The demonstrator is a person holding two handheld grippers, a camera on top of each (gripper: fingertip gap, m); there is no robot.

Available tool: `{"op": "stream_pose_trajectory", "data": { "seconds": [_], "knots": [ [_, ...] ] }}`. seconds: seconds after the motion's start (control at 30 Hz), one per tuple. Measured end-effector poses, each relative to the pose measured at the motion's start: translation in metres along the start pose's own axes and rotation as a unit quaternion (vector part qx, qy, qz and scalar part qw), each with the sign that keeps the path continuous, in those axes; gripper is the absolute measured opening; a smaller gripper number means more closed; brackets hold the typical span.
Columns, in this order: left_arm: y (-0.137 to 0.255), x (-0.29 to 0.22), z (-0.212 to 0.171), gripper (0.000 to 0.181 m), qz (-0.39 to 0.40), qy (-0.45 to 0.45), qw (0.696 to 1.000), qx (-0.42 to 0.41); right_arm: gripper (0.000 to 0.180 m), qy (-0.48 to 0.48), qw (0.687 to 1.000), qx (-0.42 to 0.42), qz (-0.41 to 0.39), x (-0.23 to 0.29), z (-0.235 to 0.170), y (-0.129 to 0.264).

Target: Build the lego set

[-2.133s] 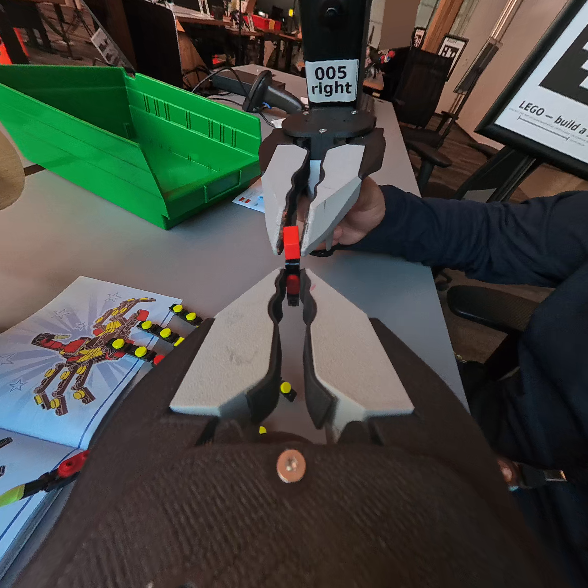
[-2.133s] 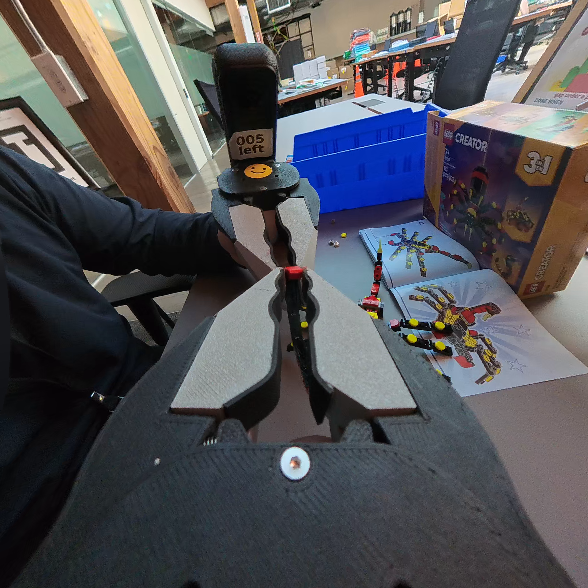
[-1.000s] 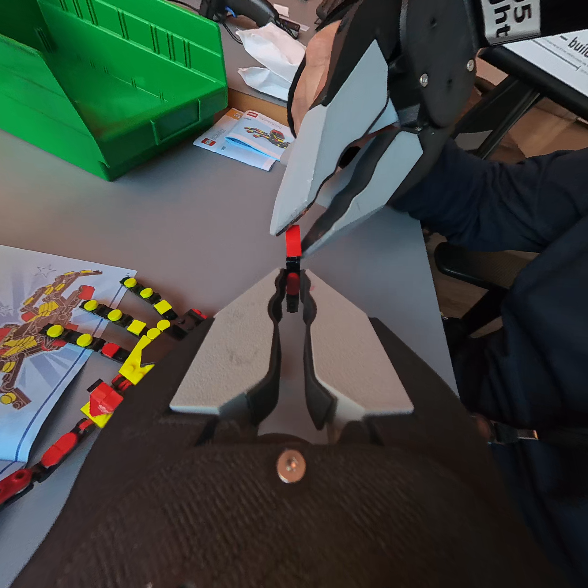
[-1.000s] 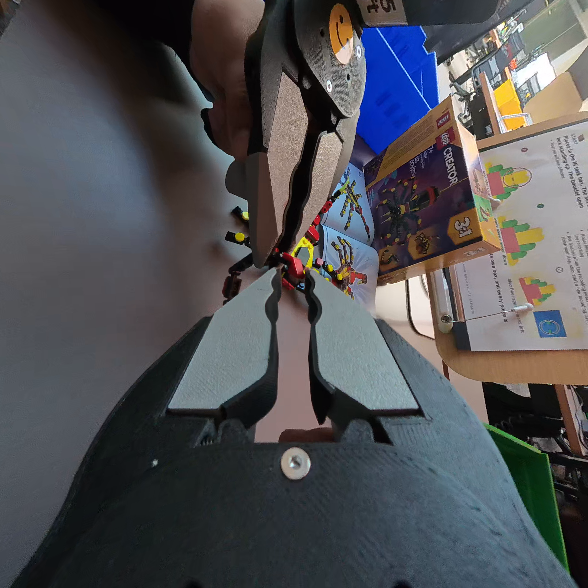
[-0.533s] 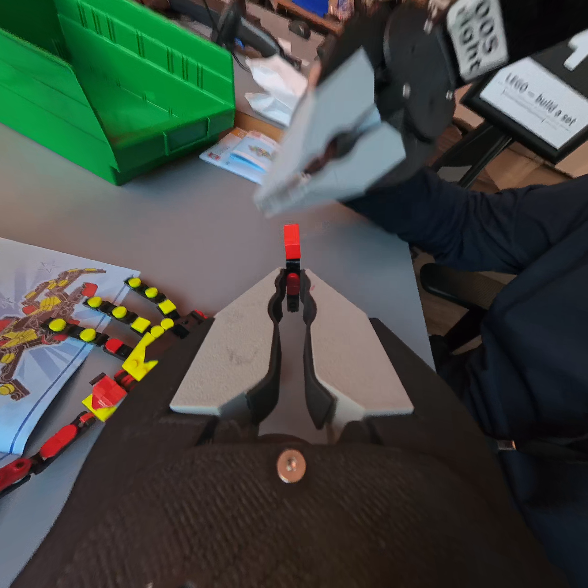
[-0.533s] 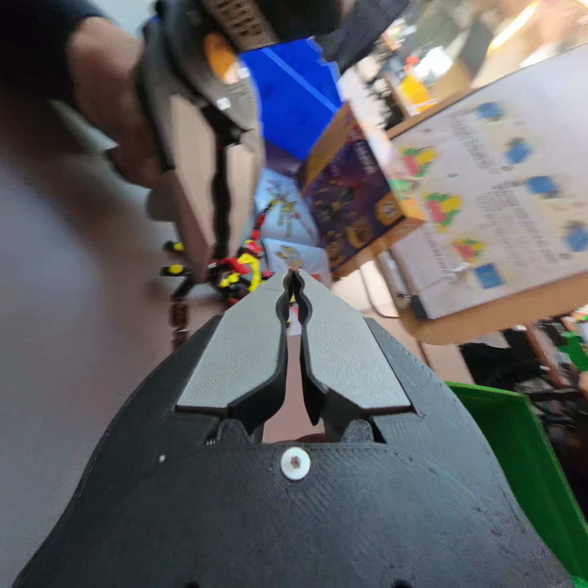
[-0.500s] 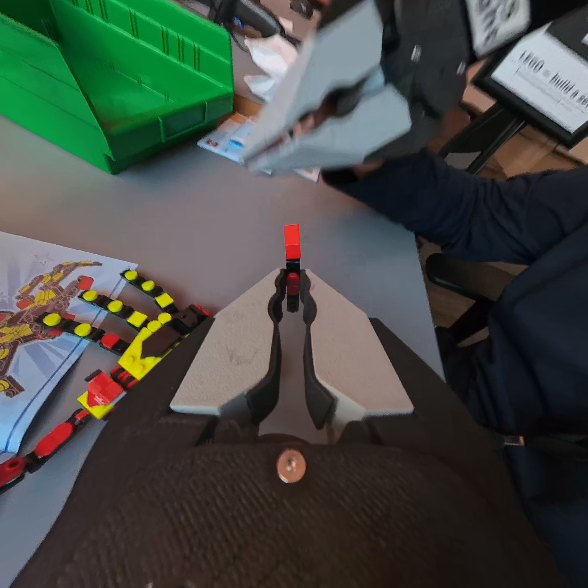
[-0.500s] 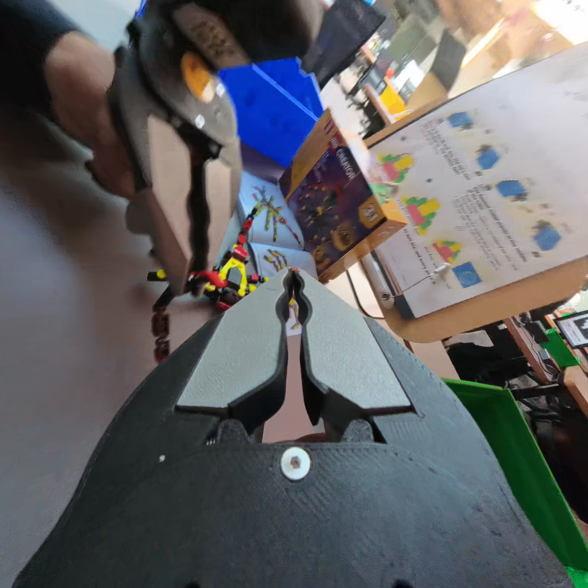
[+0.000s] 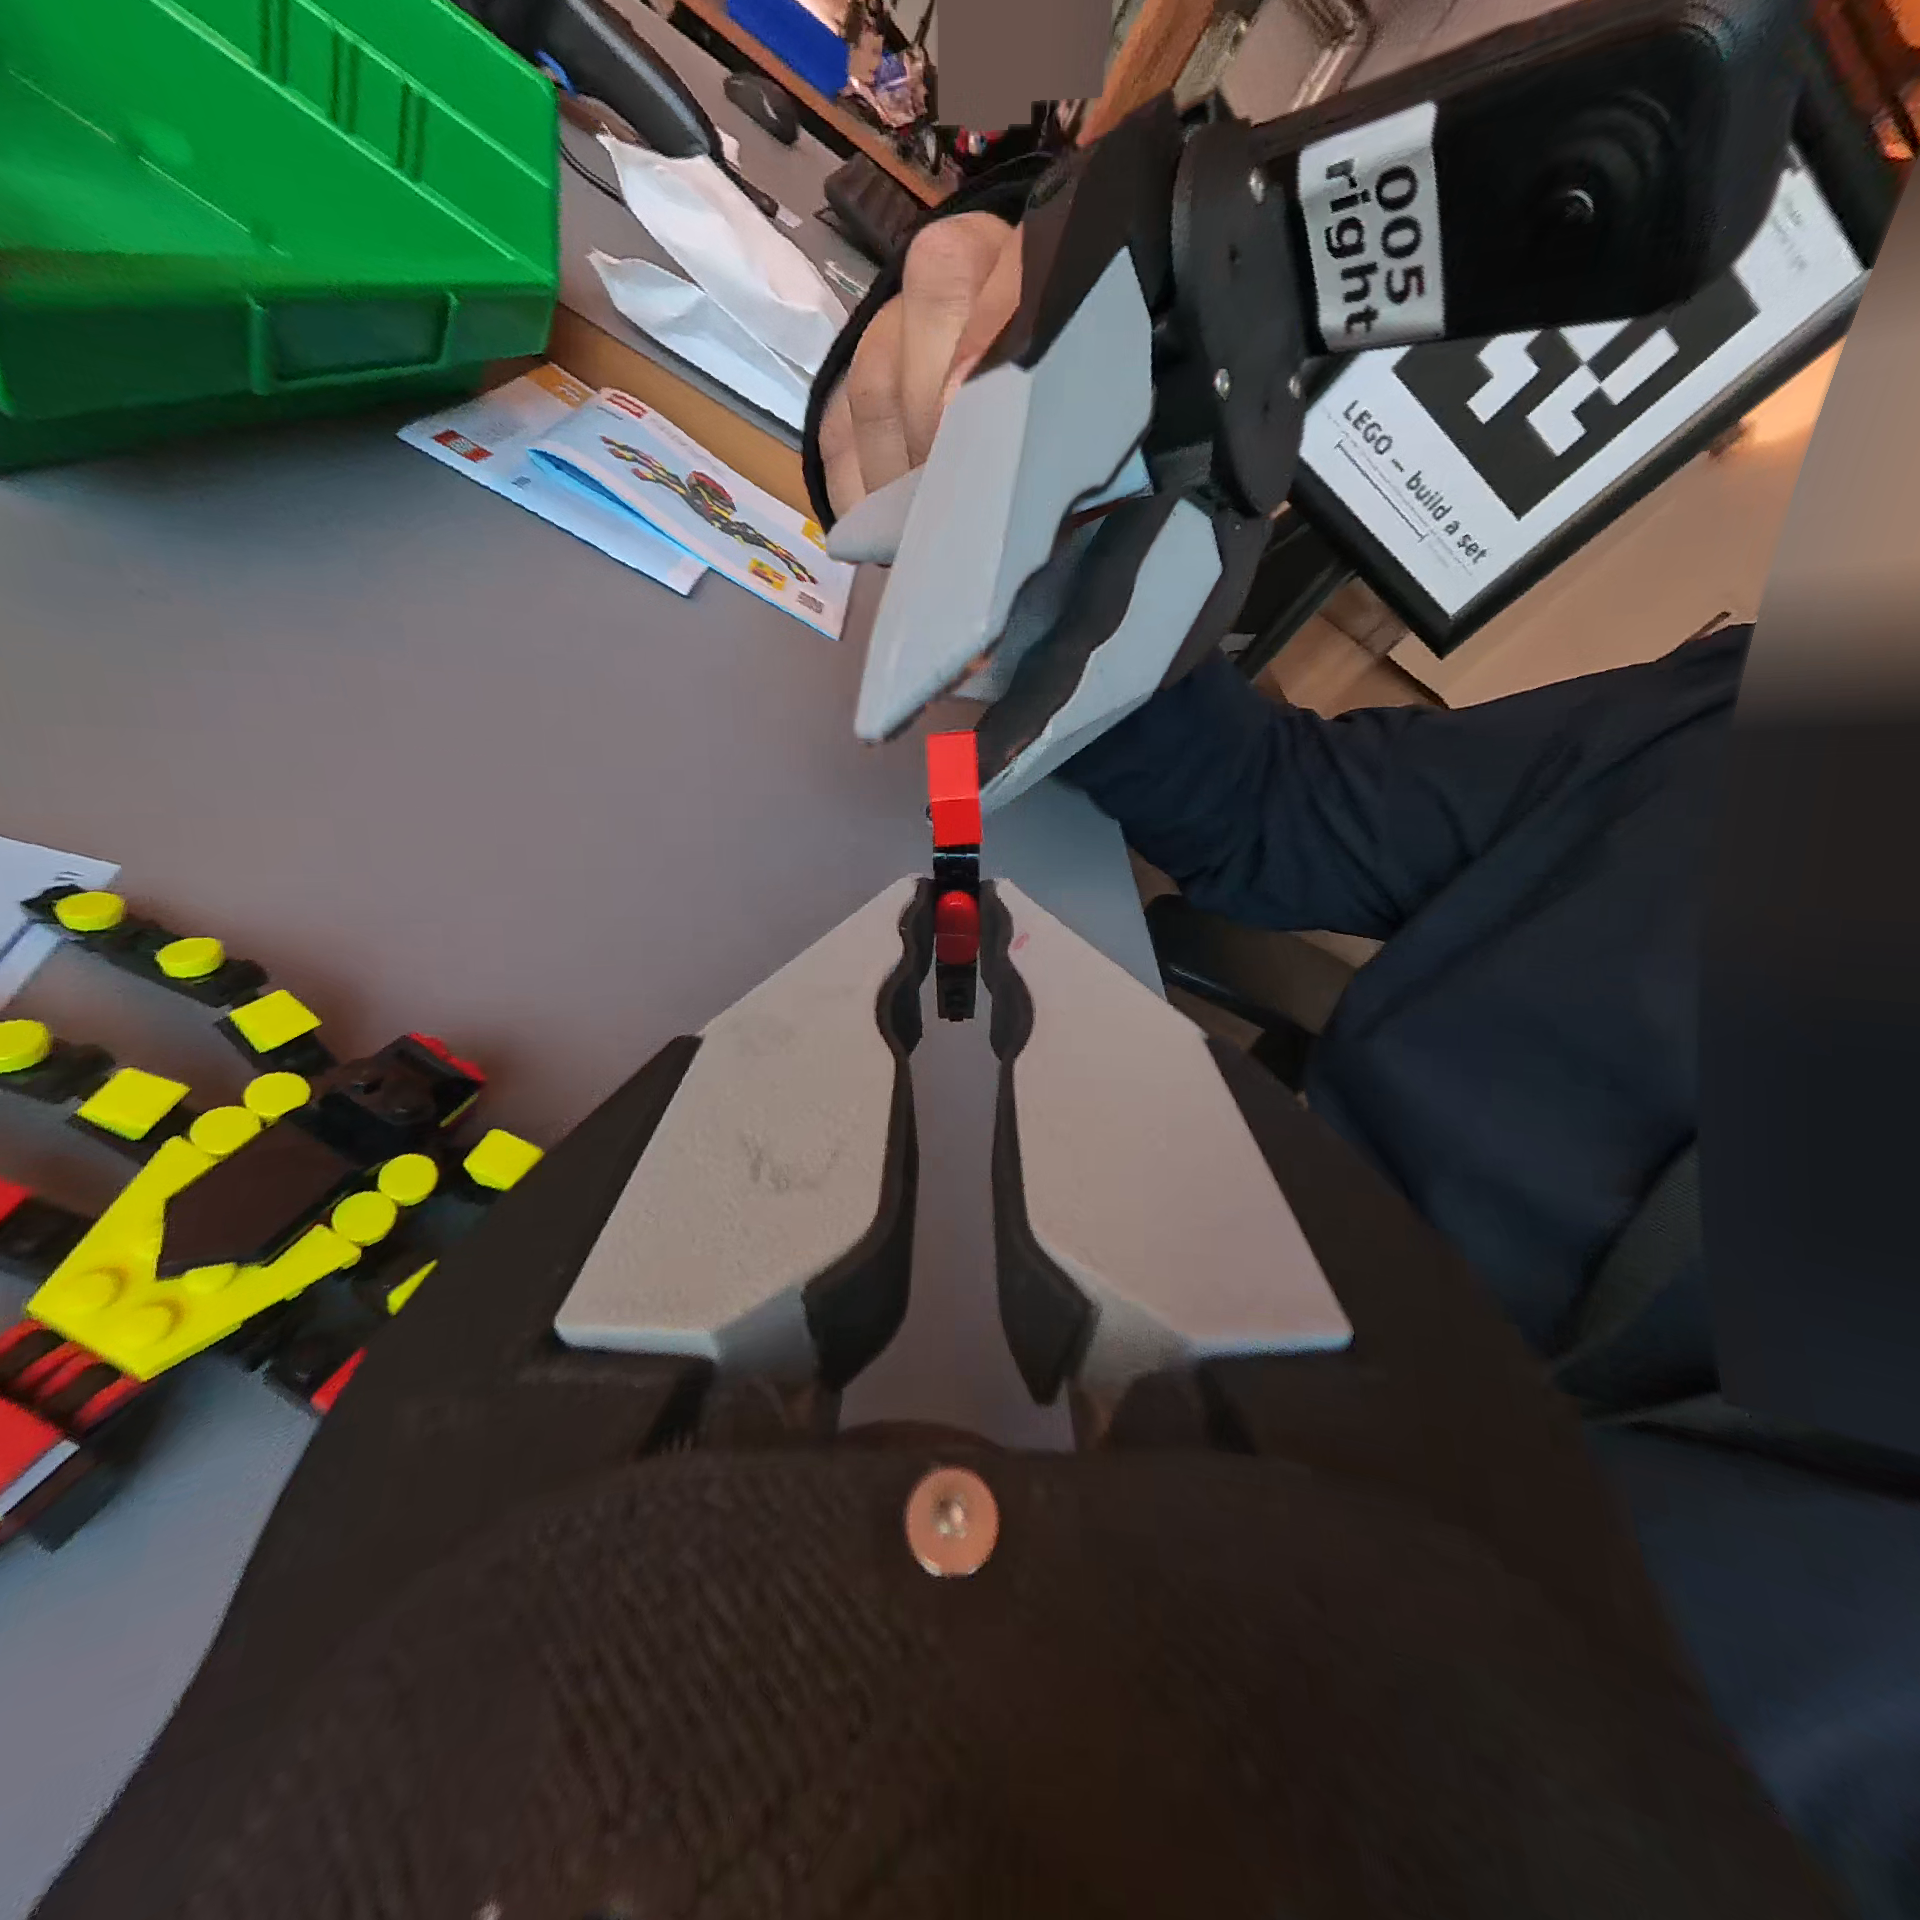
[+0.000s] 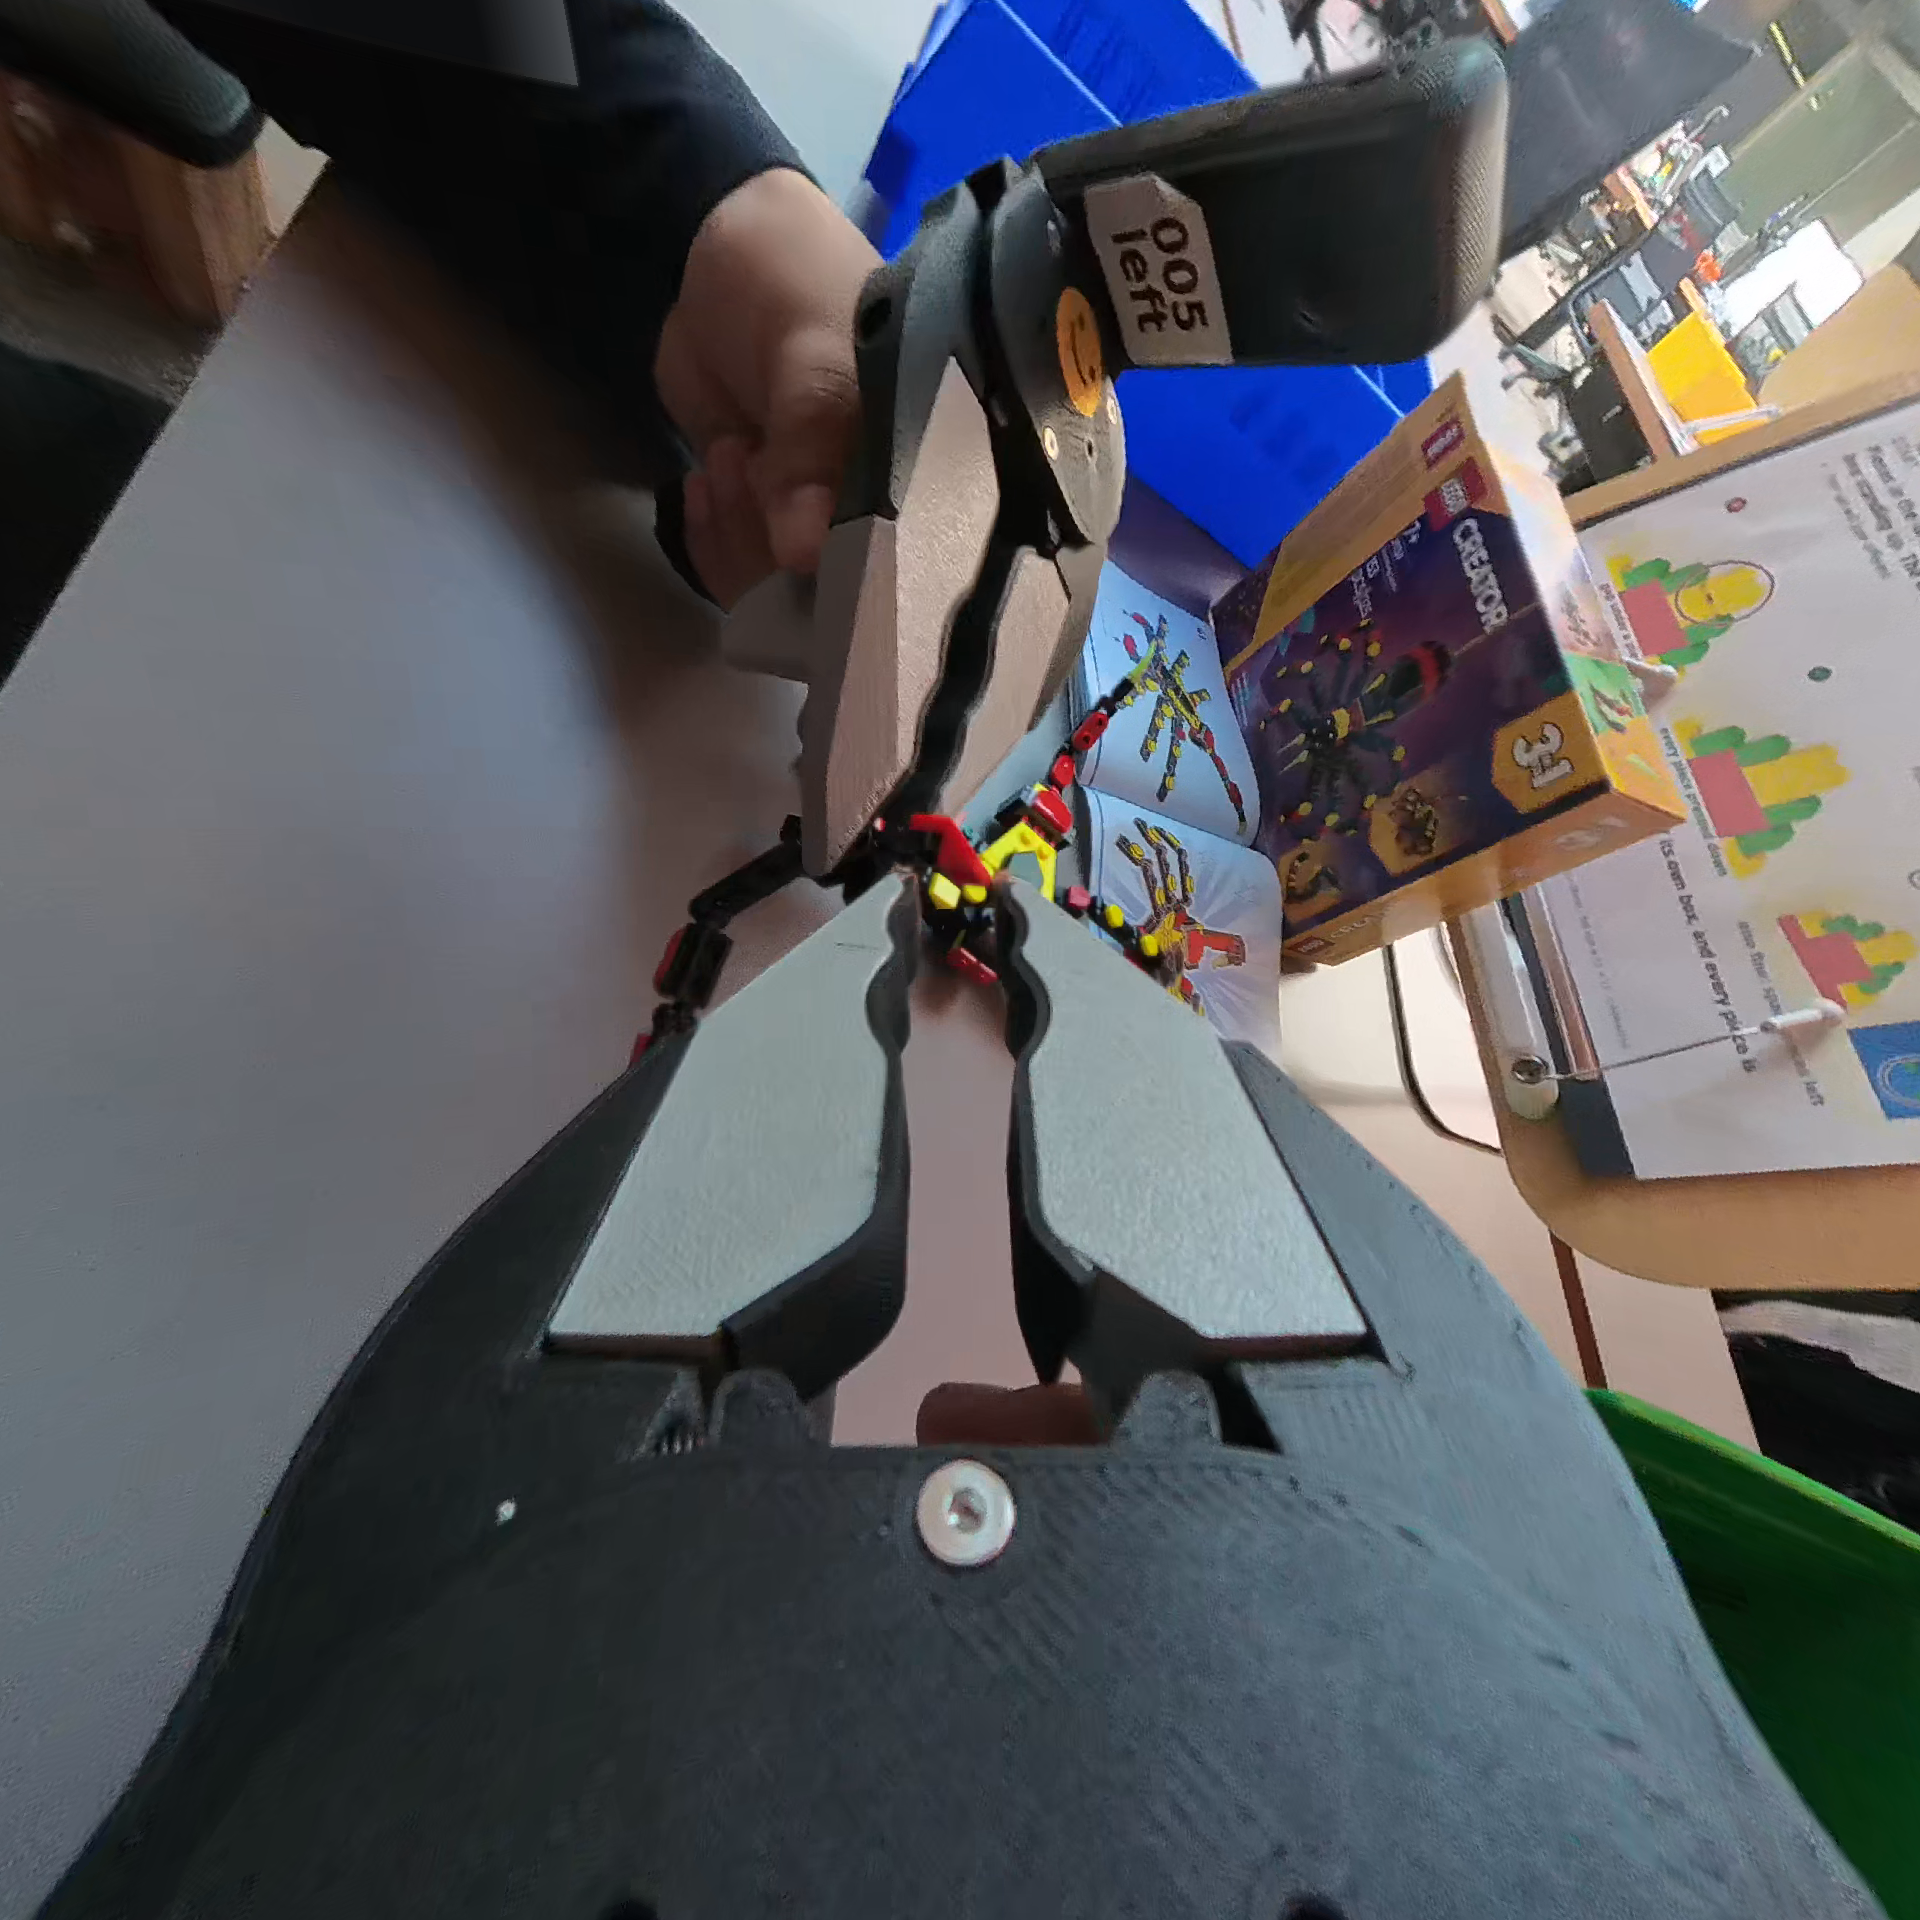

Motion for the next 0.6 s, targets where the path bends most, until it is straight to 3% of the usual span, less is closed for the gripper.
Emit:
{"op": "stream_pose_trajectory", "data": {
  "seconds": [0.27,0.6],
  "knots": [
    [-0.002,-0.006,-0.002,0.005,-0.032,0.014,0.999,0.003,0.003,0.025,1.0,-0.014,-0.005,0.003,0.007,0.004],
    [0.015,0.002,0.015,0.005,-0.014,0.037,0.998,-0.055,0.004,-0.05,0.997,-0.038,-0.054,-0.02,0.013,-0.003]
  ]
}}
Point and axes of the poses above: each gripper's, where its closed fingertips meet, y back along the fingers, z out of its top, x = y × z across the jaws, the point moved 2 cm from there along y, back along the fingers, and after that the axes turned 5 degrees about x, right-handed, at the moved point
